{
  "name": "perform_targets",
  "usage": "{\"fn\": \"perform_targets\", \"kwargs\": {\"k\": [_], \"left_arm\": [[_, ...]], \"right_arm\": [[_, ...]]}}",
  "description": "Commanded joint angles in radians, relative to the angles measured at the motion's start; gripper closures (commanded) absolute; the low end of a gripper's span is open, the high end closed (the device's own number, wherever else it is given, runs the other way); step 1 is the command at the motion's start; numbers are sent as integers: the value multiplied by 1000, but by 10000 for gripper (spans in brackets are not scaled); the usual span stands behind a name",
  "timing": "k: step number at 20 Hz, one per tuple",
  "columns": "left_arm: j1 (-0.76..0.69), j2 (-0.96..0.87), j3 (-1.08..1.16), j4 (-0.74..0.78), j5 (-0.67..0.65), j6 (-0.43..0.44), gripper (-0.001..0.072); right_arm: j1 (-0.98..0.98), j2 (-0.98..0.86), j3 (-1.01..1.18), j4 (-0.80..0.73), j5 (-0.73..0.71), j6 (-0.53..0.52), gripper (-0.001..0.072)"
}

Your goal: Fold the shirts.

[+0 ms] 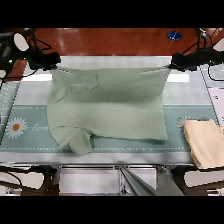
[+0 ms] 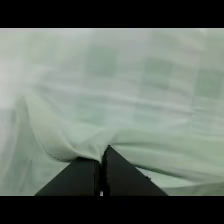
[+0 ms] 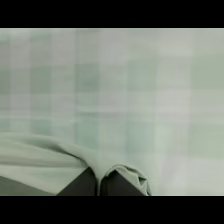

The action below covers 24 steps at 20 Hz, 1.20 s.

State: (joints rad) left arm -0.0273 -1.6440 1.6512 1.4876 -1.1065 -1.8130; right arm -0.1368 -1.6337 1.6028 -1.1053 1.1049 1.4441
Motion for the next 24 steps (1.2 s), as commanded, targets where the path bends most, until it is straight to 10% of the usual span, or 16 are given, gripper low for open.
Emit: {"fn": "perform_targets", "kwargs": {"k": [1,9,18,19,20,21,24], "left_arm": [[11,-112,94,-96,-54,1,690],[23,-103,-35,-48,-259,224,690],[30,-107,-96,-10,-312,222,689],[30,-107,-94,-10,-320,209,635],[31,-106,-89,-10,-338,193,418],[31,-101,-88,-10,-361,190,192],[31,-69,-91,54,-468,186,197]], "right_arm": [[0,-108,90,-2,31,37,693],[-35,-94,-7,-51,380,-58,693],[-34,-95,-171,-97,285,-20,688],[-34,-95,-171,-106,294,8,553],[-34,-95,-171,-104,316,16,287],[-34,-91,-171,-110,340,10,297],[-44,-35,-173,-163,369,13,297]]}}
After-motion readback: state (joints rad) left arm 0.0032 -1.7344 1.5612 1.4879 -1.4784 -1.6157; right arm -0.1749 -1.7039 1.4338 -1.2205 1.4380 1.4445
